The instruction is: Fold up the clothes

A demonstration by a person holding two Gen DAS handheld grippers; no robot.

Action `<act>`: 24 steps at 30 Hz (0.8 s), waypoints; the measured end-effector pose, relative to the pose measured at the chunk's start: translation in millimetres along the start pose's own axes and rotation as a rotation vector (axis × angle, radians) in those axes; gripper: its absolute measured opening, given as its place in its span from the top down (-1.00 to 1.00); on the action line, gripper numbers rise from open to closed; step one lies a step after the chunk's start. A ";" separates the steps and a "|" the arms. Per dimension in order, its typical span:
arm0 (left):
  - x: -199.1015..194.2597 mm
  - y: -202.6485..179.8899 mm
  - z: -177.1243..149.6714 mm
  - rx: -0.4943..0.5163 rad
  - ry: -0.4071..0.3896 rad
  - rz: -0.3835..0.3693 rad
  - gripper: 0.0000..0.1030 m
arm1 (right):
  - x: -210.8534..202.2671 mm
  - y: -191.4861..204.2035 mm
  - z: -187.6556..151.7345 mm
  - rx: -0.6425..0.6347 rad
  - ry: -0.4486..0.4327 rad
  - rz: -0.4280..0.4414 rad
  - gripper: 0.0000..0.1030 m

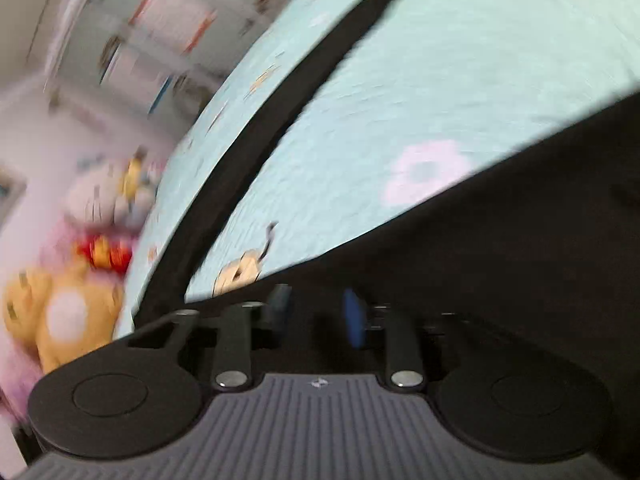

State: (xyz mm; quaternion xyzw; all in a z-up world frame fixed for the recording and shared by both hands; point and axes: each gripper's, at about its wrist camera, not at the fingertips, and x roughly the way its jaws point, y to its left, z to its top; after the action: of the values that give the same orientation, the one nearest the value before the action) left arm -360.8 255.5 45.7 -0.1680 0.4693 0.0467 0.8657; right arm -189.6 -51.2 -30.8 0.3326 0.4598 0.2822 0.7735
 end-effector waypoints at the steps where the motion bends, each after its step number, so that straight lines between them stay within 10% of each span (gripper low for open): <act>1: 0.1 0.6 0.2 -0.006 0.000 -0.004 -0.45 | -4.2 -2.9 1.0 0.031 -0.020 0.002 0.55; 8: 4.4 -9.1 1.0 0.040 0.013 0.013 -0.60 | -3.4 4.6 12.4 -0.099 -0.045 -0.026 0.51; 11: 4.4 -8.2 0.8 0.052 0.017 0.014 -0.60 | -0.9 -11.5 25.8 -0.117 -0.072 -0.080 1.00; 24: 9.8 -16.1 1.6 0.082 0.036 0.038 -0.76 | -90.3 -27.9 30.5 -0.118 -0.252 -0.137 0.61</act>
State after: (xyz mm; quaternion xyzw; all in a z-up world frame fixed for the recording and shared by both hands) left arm -350.2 240.1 42.3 -0.1242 0.4894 0.0409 0.8622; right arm -196.3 -143.3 5.8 0.2873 0.3633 0.2114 0.8607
